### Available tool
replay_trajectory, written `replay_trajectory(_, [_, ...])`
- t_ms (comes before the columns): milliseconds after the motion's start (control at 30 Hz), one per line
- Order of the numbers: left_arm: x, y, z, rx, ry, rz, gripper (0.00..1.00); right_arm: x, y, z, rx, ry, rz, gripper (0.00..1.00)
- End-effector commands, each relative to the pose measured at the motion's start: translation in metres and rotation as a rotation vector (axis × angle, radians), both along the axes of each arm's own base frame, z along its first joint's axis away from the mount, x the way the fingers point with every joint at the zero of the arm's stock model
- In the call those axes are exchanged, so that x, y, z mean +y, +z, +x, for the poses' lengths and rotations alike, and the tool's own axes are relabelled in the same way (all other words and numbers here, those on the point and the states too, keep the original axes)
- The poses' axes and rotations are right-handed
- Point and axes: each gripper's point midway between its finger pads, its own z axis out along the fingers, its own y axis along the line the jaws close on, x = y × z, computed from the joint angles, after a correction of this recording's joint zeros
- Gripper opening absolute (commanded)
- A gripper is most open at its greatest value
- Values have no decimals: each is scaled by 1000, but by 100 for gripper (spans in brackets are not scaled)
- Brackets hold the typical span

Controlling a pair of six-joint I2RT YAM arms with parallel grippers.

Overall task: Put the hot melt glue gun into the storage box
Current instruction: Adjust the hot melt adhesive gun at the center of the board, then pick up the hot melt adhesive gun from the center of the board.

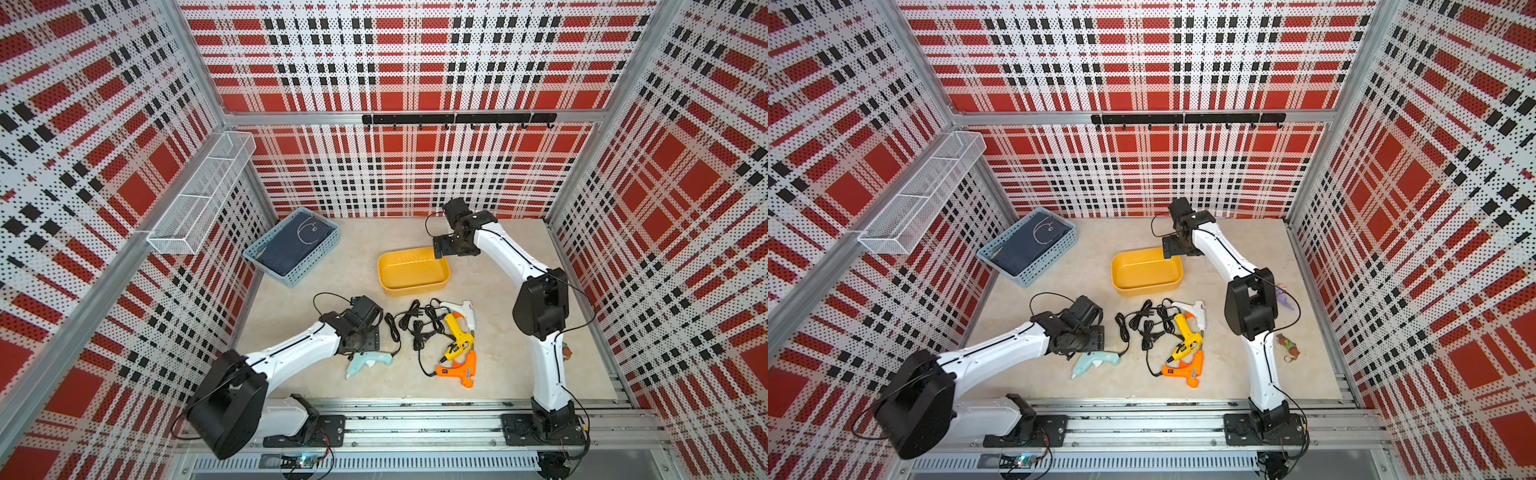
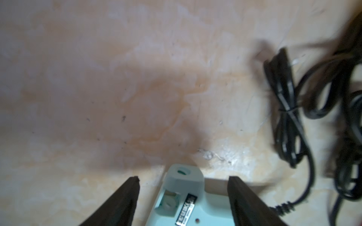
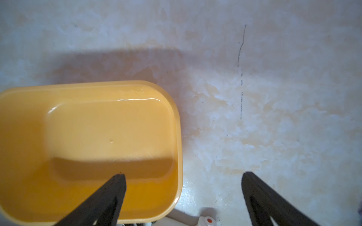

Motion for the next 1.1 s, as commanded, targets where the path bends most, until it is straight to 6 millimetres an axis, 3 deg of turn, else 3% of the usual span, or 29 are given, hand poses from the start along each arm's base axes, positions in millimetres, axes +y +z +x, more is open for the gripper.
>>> replay_trajectory(0, [2,5,-23,111,-7,57,77,-15,13,-13,-3,-22,-22,100])
replay_trajectory(167, [8,7,-43,185,-27,109,78,-19,8,-24,12,-27,-20,100])
replay_trajectory(333, [11,11,-48,204,-62,127,79,-23,4,-27,20,-24,-21,100])
replay_trajectory(533, [-10,29,-46,191,-87,23,81,-26,6,-26,15,-21,-23,100])
replay_trajectory(667, [-19,34,-59,220,-63,-67,84,-25,8,-25,15,-20,-22,100])
replay_trajectory(800, [-13,26,-80,260,-36,-90,85,-25,6,-26,20,-22,-17,100])
replay_trajectory(1067, [4,4,-96,342,-25,14,83,-24,2,-27,34,-20,-14,100])
